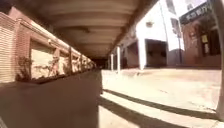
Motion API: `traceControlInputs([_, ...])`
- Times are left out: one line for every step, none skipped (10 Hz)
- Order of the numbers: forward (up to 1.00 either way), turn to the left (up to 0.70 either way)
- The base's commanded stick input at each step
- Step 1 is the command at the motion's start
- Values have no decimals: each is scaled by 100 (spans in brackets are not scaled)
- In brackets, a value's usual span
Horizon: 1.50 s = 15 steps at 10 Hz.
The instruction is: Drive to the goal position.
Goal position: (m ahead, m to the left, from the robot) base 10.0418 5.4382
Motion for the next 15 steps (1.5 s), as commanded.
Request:
traceControlInputs([85,0])
traceControlInputs([85,0])
traceControlInputs([85,0])
traceControlInputs([85,0])
traceControlInputs([85,0])
traceControlInputs([85,0])
traceControlInputs([85,0])
traceControlInputs([85,0])
traceControlInputs([85,0])
traceControlInputs([85,0])
traceControlInputs([85,0])
traceControlInputs([85,0])
traceControlInputs([85,0])
traceControlInputs([85,0])
traceControlInputs([85,0])
